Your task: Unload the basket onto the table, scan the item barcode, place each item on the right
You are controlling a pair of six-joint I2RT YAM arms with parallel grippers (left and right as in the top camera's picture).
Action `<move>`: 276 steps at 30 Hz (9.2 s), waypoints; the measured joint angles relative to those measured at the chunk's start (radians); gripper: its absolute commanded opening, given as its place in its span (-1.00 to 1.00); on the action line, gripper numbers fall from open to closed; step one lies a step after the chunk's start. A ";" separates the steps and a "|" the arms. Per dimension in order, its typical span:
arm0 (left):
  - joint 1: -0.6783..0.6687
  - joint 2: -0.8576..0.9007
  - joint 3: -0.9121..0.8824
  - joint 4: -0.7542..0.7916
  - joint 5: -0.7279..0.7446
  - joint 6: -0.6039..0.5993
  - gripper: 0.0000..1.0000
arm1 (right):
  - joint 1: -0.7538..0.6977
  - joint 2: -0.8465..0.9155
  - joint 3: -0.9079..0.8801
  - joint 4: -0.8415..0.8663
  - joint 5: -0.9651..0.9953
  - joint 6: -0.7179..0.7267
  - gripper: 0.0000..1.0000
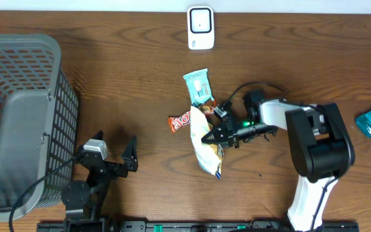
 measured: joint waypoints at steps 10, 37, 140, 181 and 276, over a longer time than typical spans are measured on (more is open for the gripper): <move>0.000 0.000 0.000 0.000 0.000 0.000 0.96 | -0.134 0.060 0.000 -0.081 -0.009 -0.164 -0.96; 0.000 0.000 0.000 0.000 0.000 0.000 0.96 | -0.323 0.018 0.026 -0.124 0.396 -0.145 -0.97; 0.000 0.000 0.000 0.000 0.000 0.000 0.96 | -0.239 0.005 0.890 -0.213 1.993 0.080 -0.98; 0.000 0.000 0.000 0.000 0.000 0.000 0.95 | -0.016 0.074 0.922 -0.191 0.864 0.116 0.99; 0.000 0.000 0.000 0.000 0.000 0.000 0.96 | -0.251 0.233 1.001 -0.904 0.153 1.723 -0.98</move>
